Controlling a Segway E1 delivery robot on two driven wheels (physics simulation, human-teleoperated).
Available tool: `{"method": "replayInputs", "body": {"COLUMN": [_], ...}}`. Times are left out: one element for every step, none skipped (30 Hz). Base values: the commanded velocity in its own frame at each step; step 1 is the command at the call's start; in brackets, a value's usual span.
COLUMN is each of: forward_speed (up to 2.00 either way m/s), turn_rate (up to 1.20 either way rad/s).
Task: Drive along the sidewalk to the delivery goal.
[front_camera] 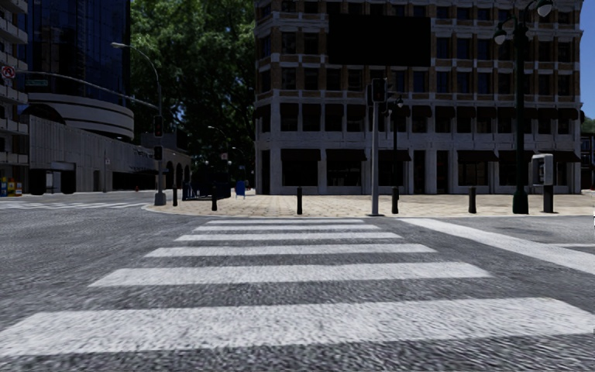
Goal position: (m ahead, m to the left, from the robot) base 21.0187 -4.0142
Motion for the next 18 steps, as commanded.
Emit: {"method": "replayInputs", "body": {"forward_speed": [2.0,2.0,2.0,2.0,2.0,2.0,2.0,2.0,2.0,2.0,2.0,2.0,2.0,2.0,2.0,2.0,2.0,2.0], "turn_rate": [-0.33,-0.33,-0.33,-0.33,-0.33,-0.33,-0.33,-0.33,-0.33,-0.33,-0.33,-0.33,-0.33,-0.33,-0.33,-0.3,-0.28,-0.28]}}
